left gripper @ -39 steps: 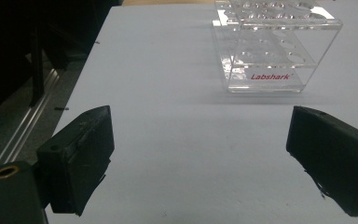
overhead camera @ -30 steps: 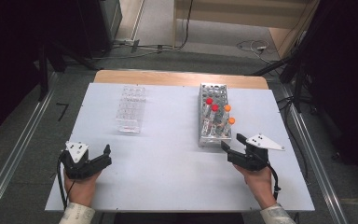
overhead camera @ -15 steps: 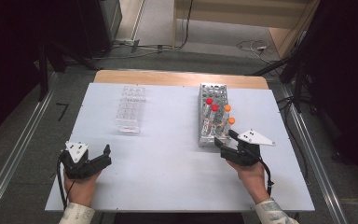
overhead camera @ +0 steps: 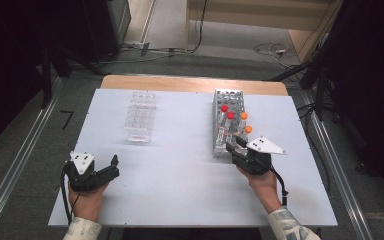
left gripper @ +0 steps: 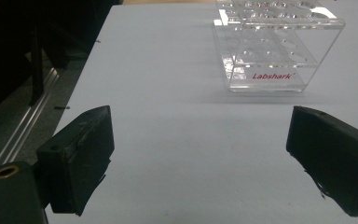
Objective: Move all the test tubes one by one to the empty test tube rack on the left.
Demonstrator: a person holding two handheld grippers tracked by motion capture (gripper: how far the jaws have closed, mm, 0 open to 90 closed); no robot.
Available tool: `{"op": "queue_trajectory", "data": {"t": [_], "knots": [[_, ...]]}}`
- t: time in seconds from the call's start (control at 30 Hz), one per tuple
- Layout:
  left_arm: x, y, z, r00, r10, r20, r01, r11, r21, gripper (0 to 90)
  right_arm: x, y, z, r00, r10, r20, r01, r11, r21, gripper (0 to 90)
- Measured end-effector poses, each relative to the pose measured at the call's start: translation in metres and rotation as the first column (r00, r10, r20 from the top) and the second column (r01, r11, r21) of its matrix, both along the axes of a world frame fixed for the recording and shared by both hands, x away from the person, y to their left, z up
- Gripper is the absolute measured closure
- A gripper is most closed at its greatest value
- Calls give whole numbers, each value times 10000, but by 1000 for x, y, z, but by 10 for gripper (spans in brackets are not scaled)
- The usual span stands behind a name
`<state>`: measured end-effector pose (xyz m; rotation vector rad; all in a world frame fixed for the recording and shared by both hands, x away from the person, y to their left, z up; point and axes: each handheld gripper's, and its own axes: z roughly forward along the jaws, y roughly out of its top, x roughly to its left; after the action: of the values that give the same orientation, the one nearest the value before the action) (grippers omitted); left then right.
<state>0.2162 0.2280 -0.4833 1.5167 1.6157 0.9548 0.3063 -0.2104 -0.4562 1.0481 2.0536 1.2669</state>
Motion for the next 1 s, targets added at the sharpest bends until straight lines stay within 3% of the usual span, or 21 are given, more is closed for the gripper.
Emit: {"op": "queue_trajectory", "data": {"t": [1.0], "knots": [[0,1,0,10000,-14,3,14,10000,-19,79,12,12,-9,9997,-195,150,196,9998,-106,688]]}}
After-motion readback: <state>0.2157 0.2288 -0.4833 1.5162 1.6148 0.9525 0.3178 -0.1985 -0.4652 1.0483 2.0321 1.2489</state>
